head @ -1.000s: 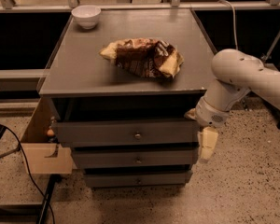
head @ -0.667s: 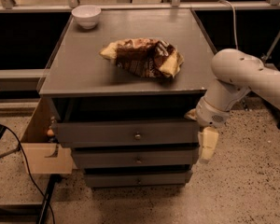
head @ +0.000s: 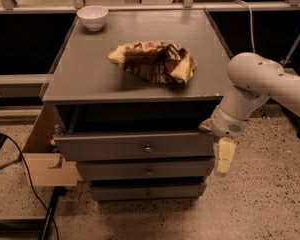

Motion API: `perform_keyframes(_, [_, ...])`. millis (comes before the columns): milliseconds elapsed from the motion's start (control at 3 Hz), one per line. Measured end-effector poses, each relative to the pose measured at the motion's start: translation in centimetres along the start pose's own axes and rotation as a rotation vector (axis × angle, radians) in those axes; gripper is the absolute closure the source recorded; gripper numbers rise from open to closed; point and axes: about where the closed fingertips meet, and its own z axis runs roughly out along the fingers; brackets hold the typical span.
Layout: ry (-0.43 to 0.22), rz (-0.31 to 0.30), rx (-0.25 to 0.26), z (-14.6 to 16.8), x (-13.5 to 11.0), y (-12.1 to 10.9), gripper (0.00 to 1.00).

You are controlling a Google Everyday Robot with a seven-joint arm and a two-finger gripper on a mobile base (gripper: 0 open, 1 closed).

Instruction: Open top drawer

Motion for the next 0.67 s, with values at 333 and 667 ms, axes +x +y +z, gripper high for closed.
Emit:
perform_keyframes(333, [0.000,0.002,-0.002,-0.09,-0.03,0.16,0.00])
perform_keyframes(667, [0.005,0.012,-0.017,0.09,0.22,0.88,0.00])
